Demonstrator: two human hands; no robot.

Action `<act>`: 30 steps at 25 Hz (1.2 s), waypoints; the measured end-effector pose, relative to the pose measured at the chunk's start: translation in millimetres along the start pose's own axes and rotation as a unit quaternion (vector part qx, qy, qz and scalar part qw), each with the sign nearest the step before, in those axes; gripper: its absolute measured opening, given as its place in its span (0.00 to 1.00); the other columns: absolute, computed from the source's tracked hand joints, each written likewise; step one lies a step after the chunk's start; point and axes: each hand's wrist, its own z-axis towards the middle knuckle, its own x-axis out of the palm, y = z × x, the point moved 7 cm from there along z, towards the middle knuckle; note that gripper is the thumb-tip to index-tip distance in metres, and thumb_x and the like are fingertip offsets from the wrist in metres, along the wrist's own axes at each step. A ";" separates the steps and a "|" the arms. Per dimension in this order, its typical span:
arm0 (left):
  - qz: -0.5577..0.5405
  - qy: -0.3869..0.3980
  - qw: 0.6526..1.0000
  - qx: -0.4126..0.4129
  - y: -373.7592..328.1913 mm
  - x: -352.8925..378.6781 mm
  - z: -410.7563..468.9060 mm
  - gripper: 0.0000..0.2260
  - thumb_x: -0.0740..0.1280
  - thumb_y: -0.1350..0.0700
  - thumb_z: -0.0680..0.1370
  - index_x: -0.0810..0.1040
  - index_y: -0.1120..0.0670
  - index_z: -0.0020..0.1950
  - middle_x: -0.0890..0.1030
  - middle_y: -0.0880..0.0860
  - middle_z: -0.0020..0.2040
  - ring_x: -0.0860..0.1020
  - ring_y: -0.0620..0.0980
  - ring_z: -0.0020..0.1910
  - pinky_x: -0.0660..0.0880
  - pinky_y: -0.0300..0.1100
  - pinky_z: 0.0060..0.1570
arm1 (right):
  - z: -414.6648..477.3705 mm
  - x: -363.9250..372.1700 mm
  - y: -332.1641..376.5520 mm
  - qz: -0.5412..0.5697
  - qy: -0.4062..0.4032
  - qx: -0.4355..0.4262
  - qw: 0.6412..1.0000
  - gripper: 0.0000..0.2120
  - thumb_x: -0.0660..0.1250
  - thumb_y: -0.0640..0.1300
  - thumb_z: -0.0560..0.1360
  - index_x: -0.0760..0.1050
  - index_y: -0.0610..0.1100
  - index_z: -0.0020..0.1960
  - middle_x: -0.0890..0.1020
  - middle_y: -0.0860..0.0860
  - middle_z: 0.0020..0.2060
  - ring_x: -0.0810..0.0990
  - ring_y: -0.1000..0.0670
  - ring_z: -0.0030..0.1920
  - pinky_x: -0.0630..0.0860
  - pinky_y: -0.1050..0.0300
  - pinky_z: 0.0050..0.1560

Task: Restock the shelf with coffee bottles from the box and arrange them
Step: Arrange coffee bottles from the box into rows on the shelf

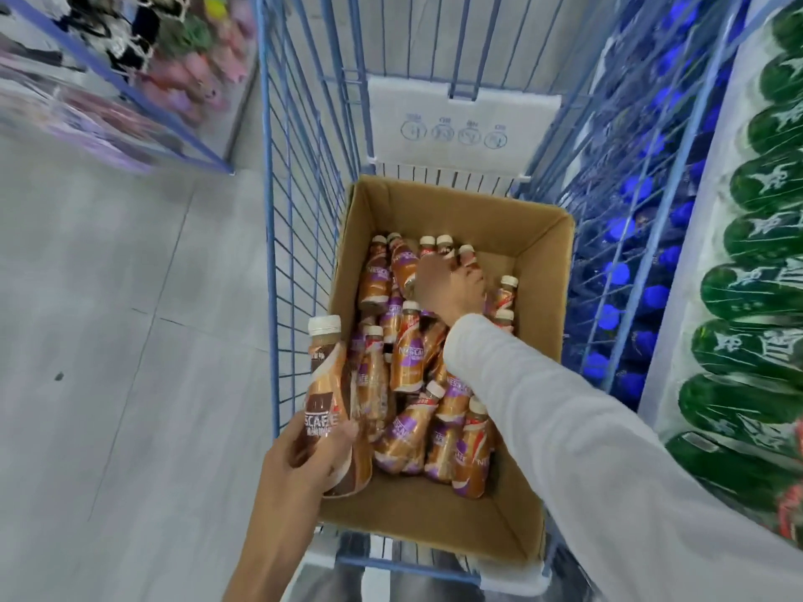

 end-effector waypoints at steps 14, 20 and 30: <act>0.027 0.106 0.991 0.080 -26.8 0.2 -65.1 0.17 0.74 0.46 0.70 0.82 0.49 0.57 0.87 0.47 0.47 0.85 0.50 0.49 0.81 0.49 0.52 | -194.5 -22.1 -79.1 0.596 0.203 0.139 0.765 0.26 0.79 0.47 0.68 0.76 0.45 0.63 0.84 0.43 0.55 0.84 0.44 0.55 0.82 0.45 0.56; 0.069 0.209 0.958 0.181 -41.0 -6.7 -119.0 0.14 0.76 0.48 0.71 0.82 0.50 0.53 0.88 0.48 0.45 0.86 0.47 0.44 0.81 0.46 0.48 | -316.5 -57.4 -92.1 0.736 0.101 0.047 0.668 0.27 0.77 0.39 0.70 0.75 0.38 0.67 0.84 0.38 0.57 0.84 0.41 0.56 0.83 0.45 0.49; 0.159 0.415 0.841 0.309 -19.6 1.5 -257.9 0.08 0.72 0.55 0.77 0.84 0.55 0.54 0.87 0.53 0.47 0.84 0.48 0.41 0.77 0.33 0.35 | -530.4 -95.6 -180.1 0.767 -0.173 -0.025 0.617 0.18 0.74 0.36 0.73 0.78 0.40 0.62 0.86 0.41 0.52 0.85 0.42 0.49 0.81 0.45 0.51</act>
